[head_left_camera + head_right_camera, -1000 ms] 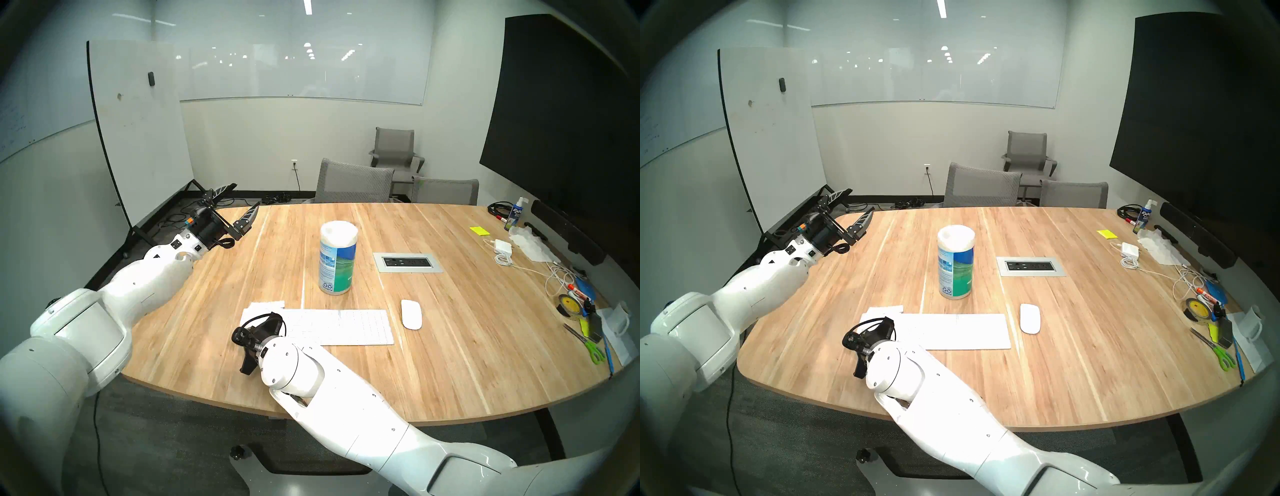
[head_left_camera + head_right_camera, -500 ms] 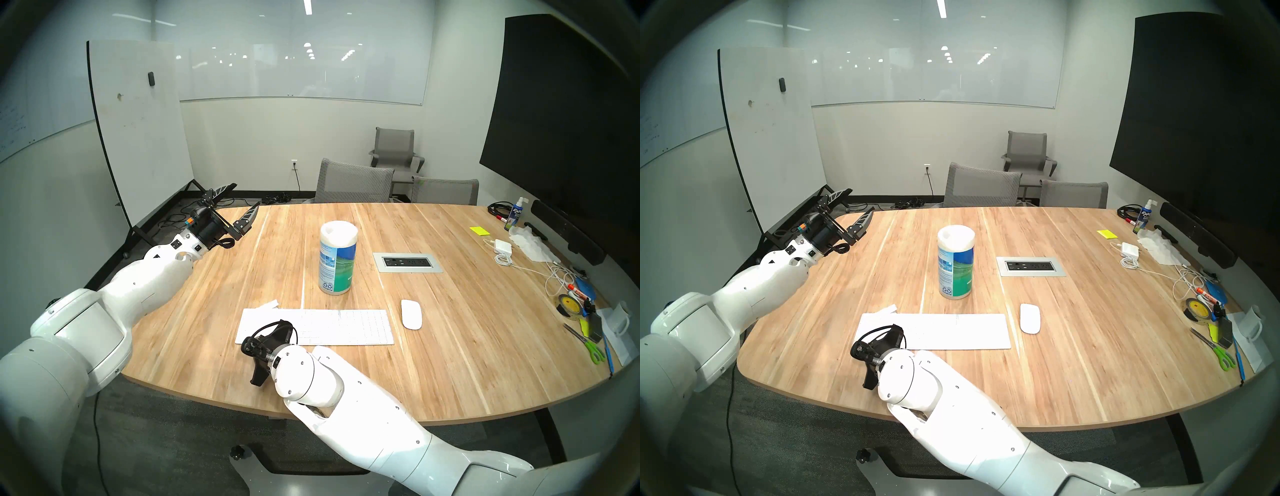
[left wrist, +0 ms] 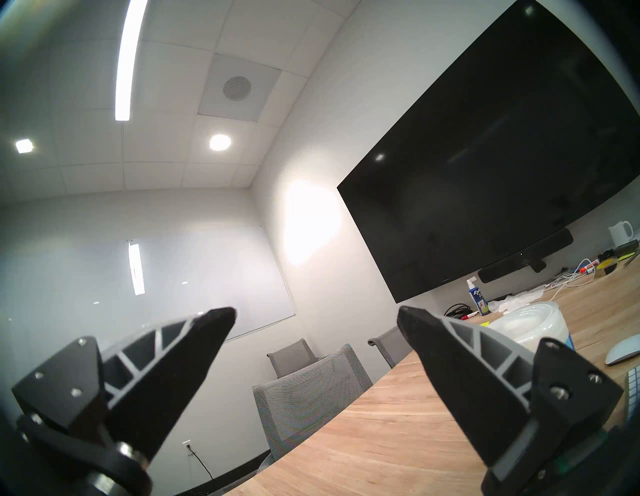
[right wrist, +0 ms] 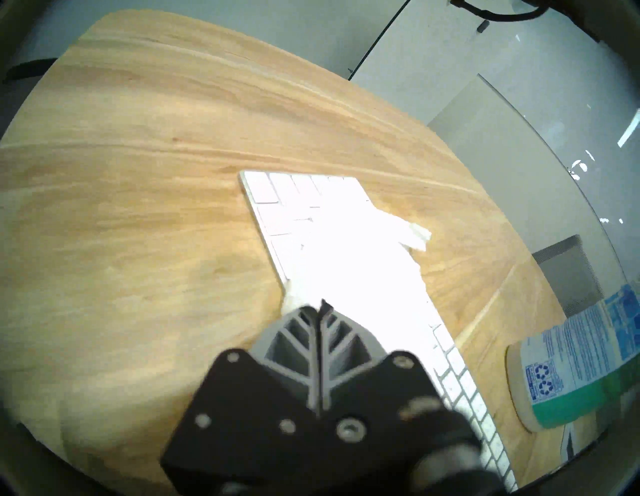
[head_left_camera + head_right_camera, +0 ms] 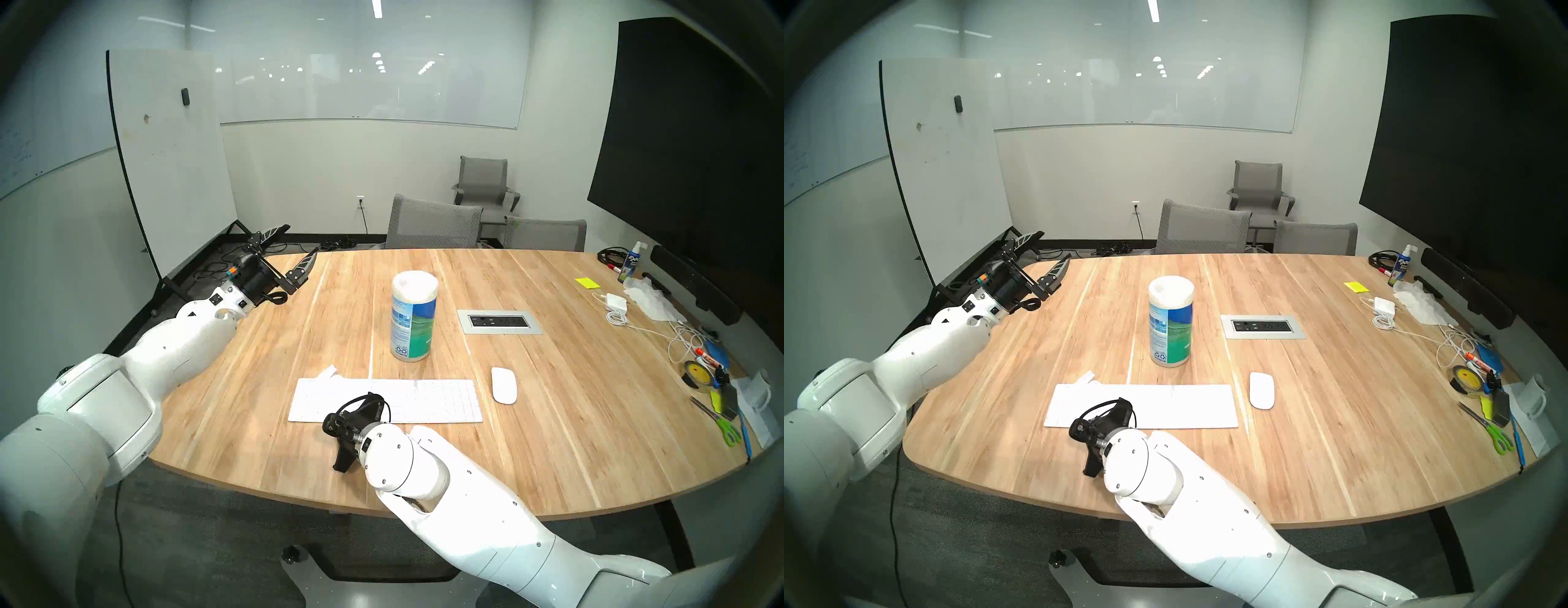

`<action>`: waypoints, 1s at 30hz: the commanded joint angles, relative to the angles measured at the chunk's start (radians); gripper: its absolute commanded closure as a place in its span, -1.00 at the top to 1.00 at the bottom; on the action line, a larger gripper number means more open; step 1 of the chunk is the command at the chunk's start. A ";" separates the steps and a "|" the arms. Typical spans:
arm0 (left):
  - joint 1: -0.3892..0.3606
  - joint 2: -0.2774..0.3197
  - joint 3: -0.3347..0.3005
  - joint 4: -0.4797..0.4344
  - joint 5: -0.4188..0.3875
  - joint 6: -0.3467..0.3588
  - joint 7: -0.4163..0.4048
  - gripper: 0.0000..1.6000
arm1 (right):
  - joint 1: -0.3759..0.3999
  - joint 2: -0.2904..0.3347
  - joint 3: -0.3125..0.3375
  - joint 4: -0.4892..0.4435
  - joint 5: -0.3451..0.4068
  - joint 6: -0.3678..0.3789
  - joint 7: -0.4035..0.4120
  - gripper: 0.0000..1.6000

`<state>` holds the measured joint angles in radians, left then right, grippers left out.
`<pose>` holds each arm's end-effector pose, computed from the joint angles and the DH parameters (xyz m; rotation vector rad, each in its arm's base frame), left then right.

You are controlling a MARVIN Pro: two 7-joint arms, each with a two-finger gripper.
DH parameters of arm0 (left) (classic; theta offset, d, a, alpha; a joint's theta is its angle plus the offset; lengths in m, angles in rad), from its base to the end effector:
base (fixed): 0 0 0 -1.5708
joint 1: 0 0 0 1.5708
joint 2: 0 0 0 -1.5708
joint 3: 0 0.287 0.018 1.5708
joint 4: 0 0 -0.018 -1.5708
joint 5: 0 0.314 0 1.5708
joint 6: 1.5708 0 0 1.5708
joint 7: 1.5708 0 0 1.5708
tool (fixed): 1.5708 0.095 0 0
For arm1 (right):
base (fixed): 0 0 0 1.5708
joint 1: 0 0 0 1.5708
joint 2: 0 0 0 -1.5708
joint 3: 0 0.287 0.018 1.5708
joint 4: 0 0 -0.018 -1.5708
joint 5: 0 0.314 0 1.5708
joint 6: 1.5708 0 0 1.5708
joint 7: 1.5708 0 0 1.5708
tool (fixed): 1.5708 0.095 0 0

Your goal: Wipe the keyboards and mice with a disinfecting wipe, then set the wipe down

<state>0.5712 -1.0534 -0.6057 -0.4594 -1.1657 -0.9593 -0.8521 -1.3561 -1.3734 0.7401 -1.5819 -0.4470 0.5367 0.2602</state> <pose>0.5731 0.1243 -0.1915 1.2302 -0.8932 2.4392 0.3566 0.2299 -0.3383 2.1151 1.7064 1.5095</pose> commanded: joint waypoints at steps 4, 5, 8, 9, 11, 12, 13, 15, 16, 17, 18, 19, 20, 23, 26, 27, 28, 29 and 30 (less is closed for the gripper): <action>-0.020 0.000 -0.013 -0.003 -0.001 -0.001 0.001 1.00 | -0.031 0.083 0.047 -0.094 0.019 -0.020 0.005 -1.00; -0.020 0.000 -0.013 -0.003 -0.001 -0.001 0.001 1.00 | -0.036 0.091 0.053 -0.103 0.021 -0.020 0.005 -1.00; -0.020 0.000 -0.014 -0.003 0.000 -0.001 0.001 1.00 | -0.047 0.117 0.069 -0.125 0.030 -0.024 0.009 -1.00; -0.020 0.000 -0.014 -0.003 0.000 -0.001 0.001 1.00 | -0.052 0.126 0.075 -0.132 0.032 -0.025 0.010 -1.00; -0.020 0.000 -0.015 -0.003 0.000 -0.001 0.001 1.00 | -0.060 0.142 0.085 -0.144 0.038 -0.028 0.012 -1.00; -0.020 -0.001 -0.015 -0.003 0.001 -0.001 0.000 1.00 | -0.065 0.150 0.090 -0.152 0.040 -0.029 0.013 -1.00; -0.019 -0.001 -0.016 -0.003 0.001 -0.001 0.000 1.00 | -0.069 0.157 0.094 -0.159 0.042 -0.030 0.015 -1.00; -0.019 -0.001 -0.016 -0.003 0.001 -0.001 0.000 1.00 | -0.077 0.173 0.104 -0.171 0.046 -0.032 0.018 -1.00; -0.019 -0.001 -0.017 -0.002 0.002 -0.001 0.000 1.00 | -0.082 0.180 0.109 -0.177 0.048 -0.033 0.019 -1.00; -0.019 -0.001 -0.017 -0.002 0.002 -0.001 0.000 1.00 | -0.085 0.185 0.113 -0.182 0.049 -0.034 0.020 -1.00; -0.019 -0.001 -0.017 -0.002 0.002 -0.001 0.000 1.00 | -0.089 0.191 0.117 -0.186 0.051 -0.035 0.021 -1.00; -0.019 -0.001 -0.018 -0.002 0.002 -0.001 0.000 1.00 | -0.093 0.195 0.121 -0.190 0.052 -0.036 0.021 -1.00; -0.019 -0.001 -0.018 -0.002 0.002 -0.001 -0.001 1.00 | -0.098 0.201 0.126 -0.195 0.054 -0.038 0.022 -1.00; -0.019 -0.002 -0.019 -0.001 0.003 -0.001 -0.001 1.00 | -0.110 0.217 0.138 -0.208 0.059 -0.041 0.023 -1.00; -0.019 -0.002 -0.020 -0.001 0.004 -0.001 -0.001 1.00 | -0.121 0.234 0.153 -0.220 0.063 -0.045 0.023 -1.00; -0.019 -0.002 -0.021 -0.001 0.004 -0.001 -0.002 1.00 | -0.123 0.239 0.157 -0.223 0.065 -0.047 0.023 -1.00; -0.019 -0.002 -0.021 -0.001 0.004 -0.001 -0.002 1.00 | -0.129 0.243 0.162 -0.226 0.067 -0.048 0.021 -1.00; -0.019 -0.002 -0.022 -0.001 0.004 -0.001 -0.002 1.00 | -0.132 0.248 0.166 -0.230 0.069 -0.049 0.021 -1.00; -0.019 -0.002 -0.022 -0.001 0.005 -0.001 -0.002 1.00 | -0.137 0.253 0.171 -0.234 0.071 -0.052 0.021 -1.00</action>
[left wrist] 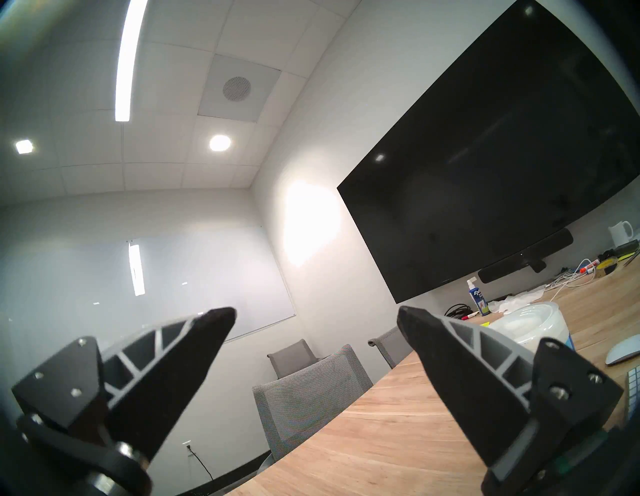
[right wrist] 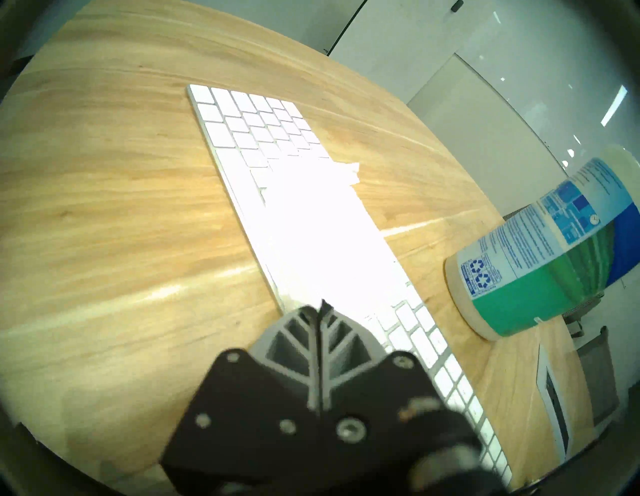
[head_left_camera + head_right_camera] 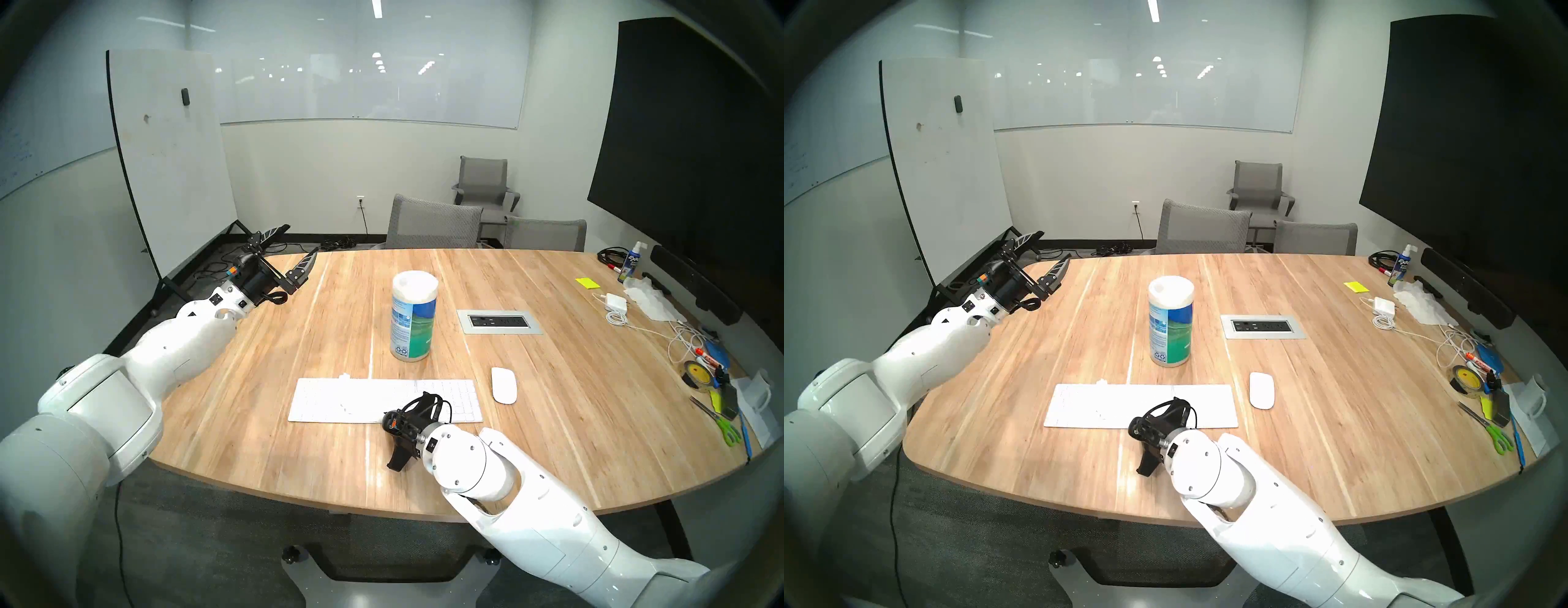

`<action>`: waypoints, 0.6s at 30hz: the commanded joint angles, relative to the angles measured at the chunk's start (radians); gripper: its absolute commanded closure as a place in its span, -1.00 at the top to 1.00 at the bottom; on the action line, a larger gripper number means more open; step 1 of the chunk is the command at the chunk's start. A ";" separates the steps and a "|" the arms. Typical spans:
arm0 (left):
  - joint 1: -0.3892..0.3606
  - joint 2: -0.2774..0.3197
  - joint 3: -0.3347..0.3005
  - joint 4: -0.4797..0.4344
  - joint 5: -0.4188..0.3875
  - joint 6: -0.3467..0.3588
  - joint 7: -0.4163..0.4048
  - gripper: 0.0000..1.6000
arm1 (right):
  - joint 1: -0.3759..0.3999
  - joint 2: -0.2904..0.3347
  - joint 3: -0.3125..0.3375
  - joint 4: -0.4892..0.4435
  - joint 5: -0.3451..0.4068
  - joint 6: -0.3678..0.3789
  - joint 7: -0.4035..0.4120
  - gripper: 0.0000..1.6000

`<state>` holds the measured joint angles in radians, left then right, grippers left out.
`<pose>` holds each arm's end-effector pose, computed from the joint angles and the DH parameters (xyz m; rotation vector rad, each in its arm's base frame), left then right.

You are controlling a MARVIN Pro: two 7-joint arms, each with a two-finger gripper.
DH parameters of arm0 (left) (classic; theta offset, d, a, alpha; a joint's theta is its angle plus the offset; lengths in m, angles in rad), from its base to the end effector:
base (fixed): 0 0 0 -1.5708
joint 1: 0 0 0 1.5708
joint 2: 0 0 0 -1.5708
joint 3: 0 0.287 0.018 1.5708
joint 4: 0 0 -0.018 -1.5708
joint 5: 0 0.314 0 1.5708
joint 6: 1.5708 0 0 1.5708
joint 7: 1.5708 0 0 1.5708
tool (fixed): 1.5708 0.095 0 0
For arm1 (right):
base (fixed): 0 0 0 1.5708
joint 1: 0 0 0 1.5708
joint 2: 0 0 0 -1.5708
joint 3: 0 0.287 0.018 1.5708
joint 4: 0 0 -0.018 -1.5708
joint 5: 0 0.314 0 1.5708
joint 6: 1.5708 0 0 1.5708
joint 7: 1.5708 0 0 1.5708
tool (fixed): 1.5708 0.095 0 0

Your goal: Wipe the keyboards and mice with a disinfecting wipe, then set the wipe down

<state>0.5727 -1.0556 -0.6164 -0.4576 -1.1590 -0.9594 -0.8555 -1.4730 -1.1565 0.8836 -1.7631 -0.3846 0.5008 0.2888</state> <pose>0.5732 0.1243 -0.1913 1.2279 -0.8934 2.4409 0.3515 0.1364 -0.3322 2.1360 1.6221 1.4812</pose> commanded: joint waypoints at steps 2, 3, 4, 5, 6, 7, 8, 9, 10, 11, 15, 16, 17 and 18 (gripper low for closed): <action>-0.020 0.000 -0.012 -0.003 -0.002 -0.001 0.001 1.00 | -0.029 0.046 0.036 -0.059 0.015 -0.021 -0.008 -1.00; -0.020 0.000 -0.012 -0.003 -0.002 -0.001 0.001 1.00 | -0.033 0.051 0.041 -0.061 0.018 -0.025 -0.008 -1.00; -0.020 0.000 -0.012 -0.003 -0.001 -0.001 0.001 1.00 | -0.038 0.058 0.047 -0.064 0.021 -0.029 -0.009 -1.00; -0.020 0.000 -0.013 -0.002 -0.001 -0.001 0.001 1.00 | -0.044 0.064 0.052 -0.066 0.025 -0.033 -0.009 -1.00; -0.020 0.000 -0.013 -0.003 -0.001 -0.001 0.001 1.00 | -0.050 0.072 0.061 -0.070 0.030 -0.037 -0.010 -1.00; -0.020 0.000 -0.013 -0.003 -0.001 -0.001 0.001 1.00 | -0.056 0.079 0.067 -0.073 0.034 -0.041 -0.010 -1.00; -0.020 0.000 -0.014 -0.003 0.000 -0.001 0.001 1.00 | -0.064 0.088 0.076 -0.077 0.039 -0.046 -0.011 -1.00; -0.020 0.000 -0.014 -0.003 0.000 -0.001 0.001 1.00 | -0.070 0.096 0.084 -0.080 0.044 -0.050 -0.011 -1.00; -0.020 0.000 -0.014 -0.003 0.000 -0.001 0.001 1.00 | -0.079 0.105 0.094 -0.083 0.049 -0.053 -0.014 -1.00; -0.019 0.000 -0.015 -0.003 0.000 -0.001 0.001 1.00 | -0.085 0.113 0.101 -0.084 0.051 -0.057 -0.015 -1.00; -0.019 0.000 -0.015 -0.004 0.001 -0.001 0.001 1.00 | -0.117 0.152 0.146 -0.093 0.076 -0.081 -0.017 -1.00; -0.019 0.000 -0.016 -0.004 0.001 -0.001 0.001 1.00 | -0.125 0.163 0.157 -0.094 0.081 -0.087 -0.018 -1.00; -0.019 0.000 -0.016 -0.004 0.002 -0.001 0.001 1.00 | -0.133 0.171 0.167 -0.095 0.087 -0.094 -0.019 -1.00; -0.019 0.000 -0.016 -0.004 0.002 -0.001 0.001 1.00 | -0.142 0.180 0.178 -0.098 0.092 -0.099 -0.020 -1.00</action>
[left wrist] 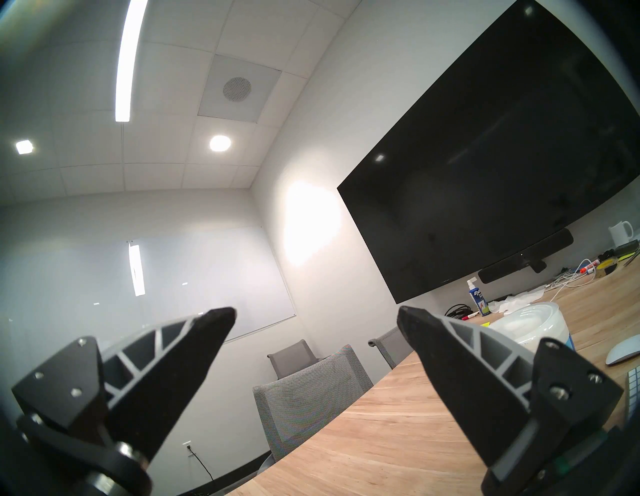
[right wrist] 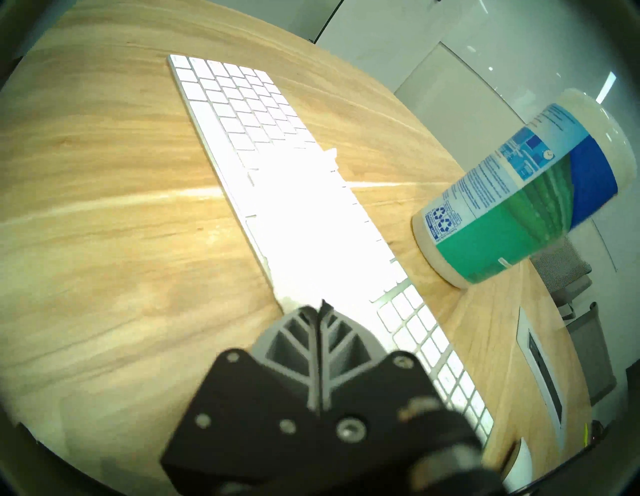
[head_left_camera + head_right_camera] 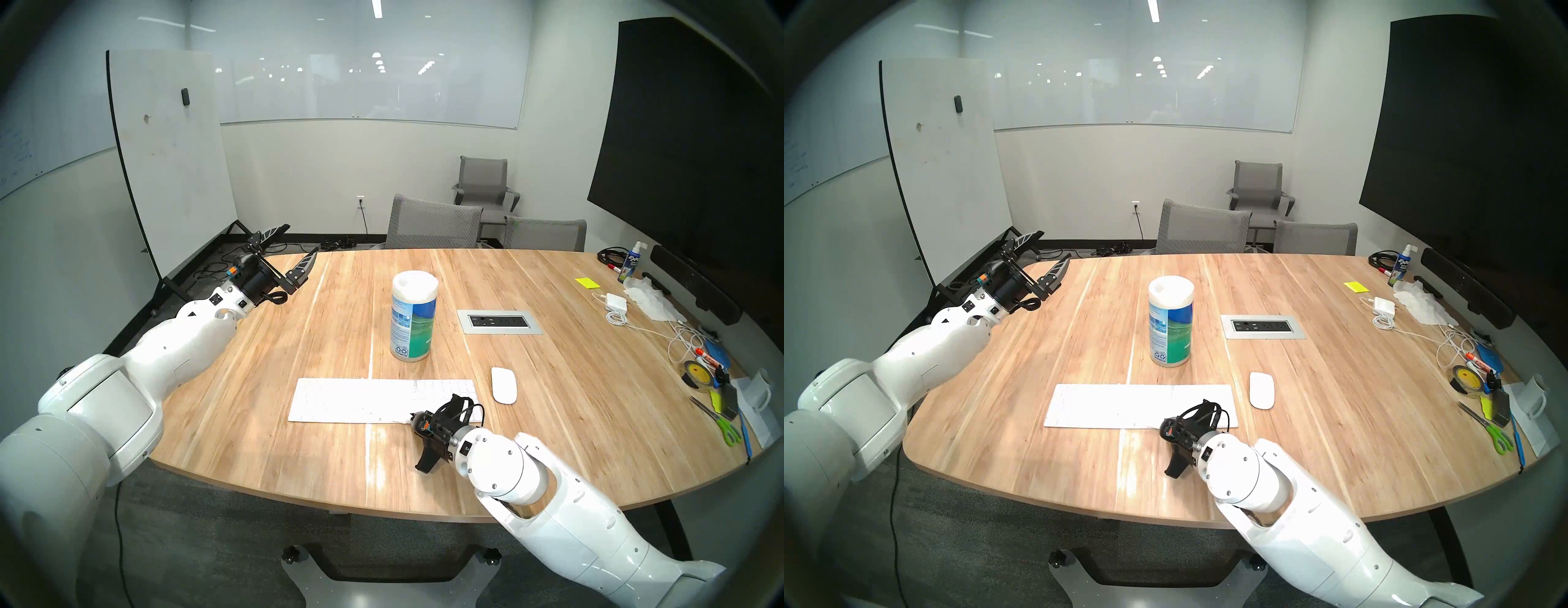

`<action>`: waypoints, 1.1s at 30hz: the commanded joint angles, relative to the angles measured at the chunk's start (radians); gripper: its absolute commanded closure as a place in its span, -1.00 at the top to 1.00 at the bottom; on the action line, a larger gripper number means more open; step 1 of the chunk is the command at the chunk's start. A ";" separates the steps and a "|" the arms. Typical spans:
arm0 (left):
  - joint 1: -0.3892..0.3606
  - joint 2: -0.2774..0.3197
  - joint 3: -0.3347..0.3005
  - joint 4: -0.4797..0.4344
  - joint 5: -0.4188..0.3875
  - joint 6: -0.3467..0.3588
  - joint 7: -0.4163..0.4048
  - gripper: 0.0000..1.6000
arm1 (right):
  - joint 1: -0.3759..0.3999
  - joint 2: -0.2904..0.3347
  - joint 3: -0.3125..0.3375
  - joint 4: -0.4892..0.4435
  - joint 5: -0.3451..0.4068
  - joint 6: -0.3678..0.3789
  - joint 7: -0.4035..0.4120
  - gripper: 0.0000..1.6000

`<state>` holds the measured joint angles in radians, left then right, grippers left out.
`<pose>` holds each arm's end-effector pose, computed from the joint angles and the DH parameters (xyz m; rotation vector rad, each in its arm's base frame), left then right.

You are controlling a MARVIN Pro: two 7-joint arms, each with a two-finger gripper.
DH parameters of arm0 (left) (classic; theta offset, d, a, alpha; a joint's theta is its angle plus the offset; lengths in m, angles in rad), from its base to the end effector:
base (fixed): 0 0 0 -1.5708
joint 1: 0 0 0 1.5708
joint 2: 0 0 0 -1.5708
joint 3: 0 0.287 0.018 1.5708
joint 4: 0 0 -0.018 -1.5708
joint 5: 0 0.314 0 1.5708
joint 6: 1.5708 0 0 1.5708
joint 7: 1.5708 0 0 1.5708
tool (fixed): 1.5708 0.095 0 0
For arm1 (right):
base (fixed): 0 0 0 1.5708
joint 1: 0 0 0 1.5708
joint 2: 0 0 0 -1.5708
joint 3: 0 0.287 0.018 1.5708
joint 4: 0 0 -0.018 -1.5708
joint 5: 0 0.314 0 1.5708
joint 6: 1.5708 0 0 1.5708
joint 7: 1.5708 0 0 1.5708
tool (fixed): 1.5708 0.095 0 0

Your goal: Wipe the keyboards and mice with a disinfecting wipe, then set the wipe down

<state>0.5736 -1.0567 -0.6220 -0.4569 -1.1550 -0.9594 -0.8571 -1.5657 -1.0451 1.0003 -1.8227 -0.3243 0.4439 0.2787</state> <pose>0.5732 0.1243 -0.1913 1.2268 -0.8940 2.4415 0.3467 0.0788 -0.3326 2.1563 1.5484 1.4726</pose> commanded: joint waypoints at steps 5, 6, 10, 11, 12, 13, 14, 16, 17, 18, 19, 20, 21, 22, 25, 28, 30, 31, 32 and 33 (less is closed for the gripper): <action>-0.020 0.000 -0.013 -0.004 0.000 -0.001 0.002 1.00 | -0.106 0.111 0.128 -0.054 0.071 -0.085 -0.020 -1.00; -0.020 0.000 -0.013 -0.004 0.000 -0.001 0.002 1.00 | -0.106 0.111 0.128 -0.054 0.071 -0.085 -0.020 -1.00; -0.019 0.000 -0.013 -0.004 0.000 -0.001 0.002 1.00 | -0.121 0.125 0.144 -0.055 0.082 -0.097 -0.022 -1.00; -0.019 0.000 -0.014 -0.004 0.000 -0.001 0.002 1.00 | -0.127 0.129 0.150 -0.055 0.086 -0.102 -0.023 -1.00; -0.019 0.000 -0.014 -0.004 0.000 -0.001 0.001 1.00 | -0.133 0.131 0.156 -0.056 0.090 -0.108 -0.025 -1.00; -0.019 0.000 -0.014 -0.003 0.000 -0.001 0.001 1.00 | -0.137 0.133 0.160 -0.056 0.092 -0.112 -0.025 -1.00; -0.019 0.000 -0.015 -0.003 0.001 -0.001 0.001 1.00 | -0.141 0.134 0.165 -0.056 0.094 -0.116 -0.027 -1.00; -0.019 -0.001 -0.015 -0.003 0.001 -0.001 0.001 1.00 | -0.146 0.137 0.172 -0.056 0.097 -0.122 -0.028 -1.00; -0.019 -0.001 -0.016 -0.002 0.001 -0.001 0.001 1.00 | -0.148 0.138 0.176 -0.056 0.100 -0.123 -0.029 -1.00; -0.019 -0.001 -0.016 -0.002 0.001 -0.001 0.000 1.00 | -0.149 0.140 0.181 -0.056 0.102 -0.125 -0.030 -1.00; -0.019 -0.001 -0.017 -0.002 0.002 -0.001 0.000 1.00 | -0.150 0.141 0.185 -0.054 0.104 -0.128 -0.030 -1.00; -0.019 -0.001 -0.017 -0.002 0.002 -0.001 0.000 1.00 | -0.151 0.141 0.190 -0.051 0.107 -0.129 -0.032 -1.00; -0.019 -0.001 -0.017 -0.002 0.002 -0.001 0.000 1.00 | -0.151 0.141 0.195 -0.046 0.110 -0.132 -0.033 -1.00; -0.019 -0.001 -0.018 -0.002 0.002 -0.001 0.000 1.00 | -0.150 0.141 0.199 -0.039 0.110 -0.135 -0.036 -1.00; -0.019 -0.001 -0.018 -0.002 0.003 -0.001 0.000 1.00 | -0.150 0.142 0.203 -0.028 0.111 -0.141 -0.038 -1.00; -0.019 -0.002 -0.019 -0.001 0.003 -0.001 -0.001 1.00 | -0.158 0.139 0.207 -0.014 0.116 -0.152 -0.044 -1.00; -0.019 -0.002 -0.020 -0.001 0.004 -0.001 -0.001 1.00 | -0.165 0.137 0.207 -0.005 0.117 -0.161 -0.050 -1.00; -0.019 -0.002 -0.020 -0.001 0.004 -0.001 -0.001 1.00 | -0.169 0.136 0.207 0.000 0.118 -0.165 -0.054 -1.00; -0.019 -0.002 -0.021 -0.001 0.004 -0.001 -0.001 1.00 | -0.171 0.134 0.207 0.004 0.118 -0.168 -0.056 -1.00; -0.019 -0.002 -0.021 -0.001 0.004 -0.001 -0.001 1.00 | -0.171 0.134 0.207 0.004 0.118 -0.168 -0.056 -1.00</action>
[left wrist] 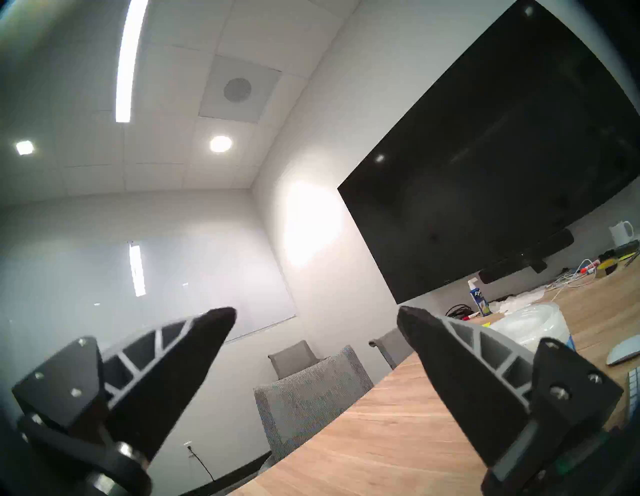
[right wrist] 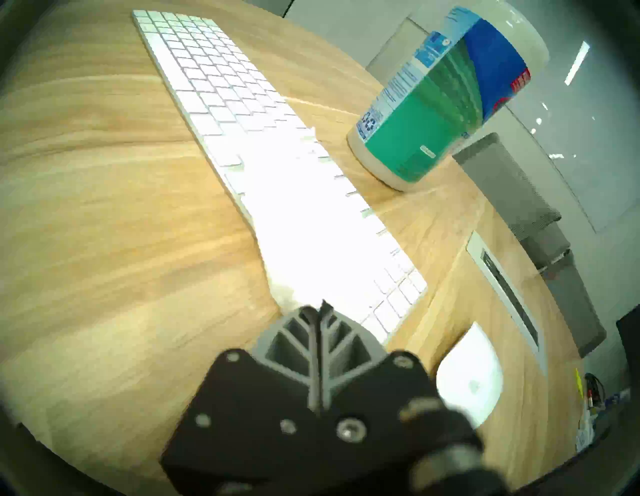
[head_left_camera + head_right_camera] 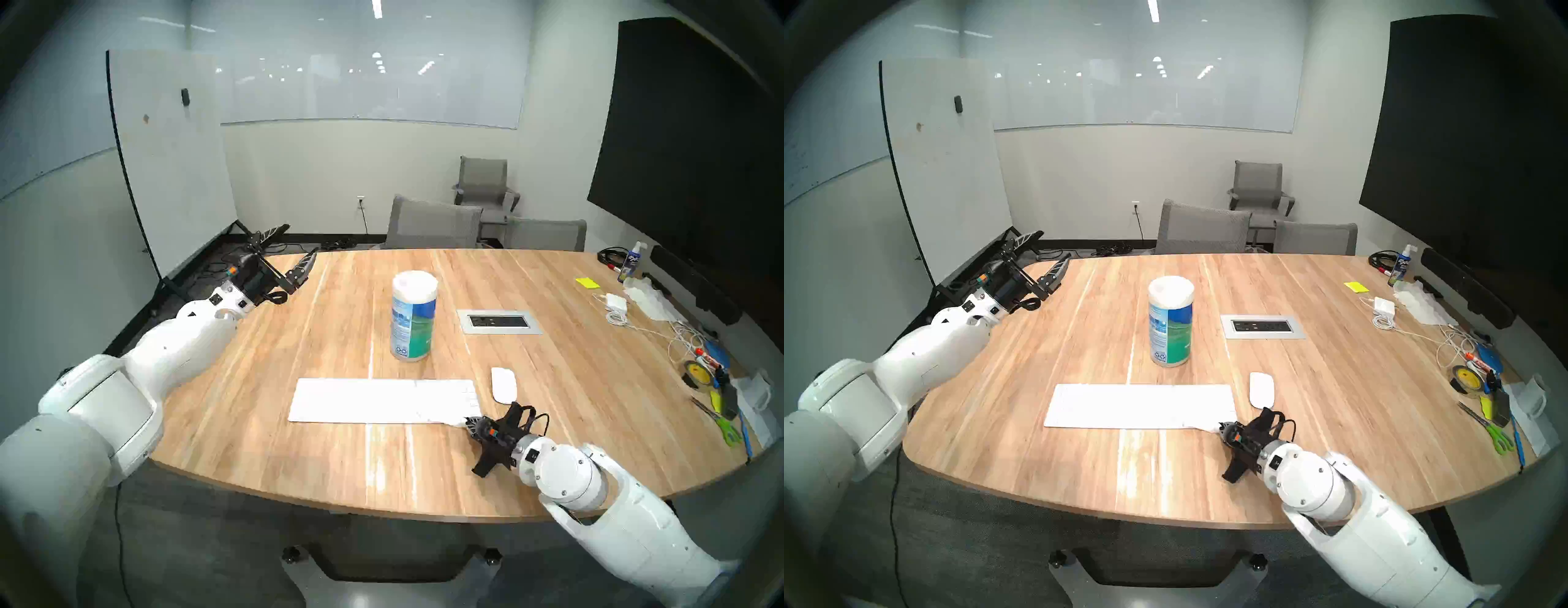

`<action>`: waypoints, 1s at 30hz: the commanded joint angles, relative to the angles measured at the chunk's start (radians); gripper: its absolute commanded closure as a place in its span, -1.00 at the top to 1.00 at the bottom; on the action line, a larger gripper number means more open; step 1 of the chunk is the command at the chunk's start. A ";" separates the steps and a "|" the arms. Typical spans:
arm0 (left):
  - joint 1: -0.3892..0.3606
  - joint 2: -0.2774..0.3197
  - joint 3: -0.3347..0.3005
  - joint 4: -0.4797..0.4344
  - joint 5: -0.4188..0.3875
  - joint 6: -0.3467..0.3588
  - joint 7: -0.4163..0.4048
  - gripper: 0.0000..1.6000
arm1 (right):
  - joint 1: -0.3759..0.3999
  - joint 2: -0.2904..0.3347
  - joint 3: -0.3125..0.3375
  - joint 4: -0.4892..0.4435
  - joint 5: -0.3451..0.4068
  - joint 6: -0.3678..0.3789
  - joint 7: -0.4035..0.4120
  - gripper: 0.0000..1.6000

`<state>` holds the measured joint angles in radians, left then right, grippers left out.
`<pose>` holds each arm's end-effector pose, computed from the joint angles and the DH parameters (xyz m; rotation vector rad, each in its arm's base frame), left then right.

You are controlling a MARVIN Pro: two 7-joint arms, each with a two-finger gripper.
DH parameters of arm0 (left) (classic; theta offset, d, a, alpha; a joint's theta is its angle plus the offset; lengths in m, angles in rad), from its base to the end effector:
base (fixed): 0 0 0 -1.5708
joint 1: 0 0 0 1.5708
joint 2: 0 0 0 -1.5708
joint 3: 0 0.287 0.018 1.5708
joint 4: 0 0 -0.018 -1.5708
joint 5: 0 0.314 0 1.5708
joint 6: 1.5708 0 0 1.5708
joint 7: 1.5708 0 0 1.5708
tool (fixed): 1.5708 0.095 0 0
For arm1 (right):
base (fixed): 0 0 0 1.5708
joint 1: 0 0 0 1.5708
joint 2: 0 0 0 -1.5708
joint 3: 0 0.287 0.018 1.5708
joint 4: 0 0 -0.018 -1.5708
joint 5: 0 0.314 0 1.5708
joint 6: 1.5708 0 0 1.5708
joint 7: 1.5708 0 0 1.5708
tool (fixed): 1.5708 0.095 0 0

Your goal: Wipe the keyboards and mice with a disinfecting wipe, then set the wipe down

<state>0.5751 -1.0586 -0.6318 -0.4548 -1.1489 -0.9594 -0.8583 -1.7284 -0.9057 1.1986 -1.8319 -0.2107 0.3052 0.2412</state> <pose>0.5732 0.1247 -0.1912 1.2262 -0.8918 2.4444 0.3350 -0.0108 -0.3424 2.1901 1.4255 1.4618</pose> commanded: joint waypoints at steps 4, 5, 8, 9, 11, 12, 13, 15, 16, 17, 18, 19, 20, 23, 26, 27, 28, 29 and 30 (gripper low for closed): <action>-0.020 -0.001 -0.012 -0.002 -0.001 0.000 -0.001 1.00 | -0.024 -0.008 0.018 0.029 0.013 -0.044 -0.040 -1.00; -0.020 -0.001 -0.012 -0.003 -0.001 0.000 0.000 1.00 | -0.028 -0.006 0.023 0.033 0.016 -0.048 -0.042 -1.00; -0.020 -0.001 -0.013 -0.003 0.000 0.000 0.000 1.00 | -0.035 0.001 0.036 0.040 0.024 -0.058 -0.048 -1.00; -0.020 -0.001 -0.013 -0.003 0.000 0.000 0.000 1.00 | -0.035 0.001 0.036 0.040 0.024 -0.058 -0.048 -1.00; -0.020 0.000 -0.013 -0.003 0.000 0.000 0.000 1.00 | -0.040 0.009 0.048 0.037 0.027 -0.061 -0.053 -1.00; -0.020 0.000 -0.014 -0.003 0.001 0.000 0.000 1.00 | -0.041 0.014 0.057 0.034 0.032 -0.062 -0.052 -1.00; -0.019 0.000 -0.014 -0.004 0.001 0.000 0.000 1.00 | -0.042 0.019 0.066 0.029 0.037 -0.062 -0.050 -1.00; -0.019 0.000 -0.014 -0.004 0.001 0.000 0.000 1.00 | -0.042 0.022 0.073 0.025 0.041 -0.061 -0.048 -1.00; -0.019 0.000 -0.015 -0.004 0.001 0.000 0.000 1.00 | -0.042 0.023 0.077 0.023 0.043 -0.060 -0.048 -1.00; -0.019 0.000 -0.015 -0.004 0.001 0.000 0.000 1.00 | -0.042 0.023 0.077 0.023 0.043 -0.060 -0.048 -1.00; -0.019 -0.001 -0.015 -0.003 0.002 0.000 0.000 1.00 | -0.043 0.023 0.080 0.022 0.044 -0.058 -0.048 -1.00; -0.019 -0.001 -0.015 -0.003 0.002 0.000 0.000 1.00 | -0.043 0.022 0.082 0.022 0.045 -0.057 -0.049 -1.00; -0.019 -0.001 -0.015 -0.003 0.002 0.000 0.000 1.00 | -0.043 0.021 0.083 0.022 0.046 -0.057 -0.049 -1.00; -0.019 -0.001 -0.016 -0.003 0.002 0.000 -0.001 1.00 | -0.040 0.010 0.083 0.027 0.052 -0.059 -0.052 -1.00; -0.019 -0.001 -0.017 -0.003 0.003 0.000 -0.001 1.00 | -0.032 -0.007 0.071 0.030 0.048 -0.056 -0.059 -1.00; -0.019 -0.001 -0.017 -0.003 0.003 0.000 -0.001 1.00 | -0.030 -0.014 0.065 0.025 0.046 -0.052 -0.063 -1.00; -0.019 -0.001 -0.017 -0.003 0.004 0.000 0.000 1.00 | -0.028 -0.019 0.061 0.021 0.045 -0.049 -0.064 -1.00; -0.019 -0.001 -0.017 -0.004 0.004 0.000 0.000 1.00 | -0.025 -0.024 0.058 0.013 0.043 -0.045 -0.066 -1.00; -0.019 0.000 -0.017 -0.004 0.004 0.000 0.000 1.00 | -0.022 -0.026 0.055 0.007 0.042 -0.040 -0.066 -1.00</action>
<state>0.5765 -1.0602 -0.6393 -0.4533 -1.1432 -0.9595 -0.8585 -1.7735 -0.8993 1.2710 -1.7958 -0.1613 0.2582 0.1884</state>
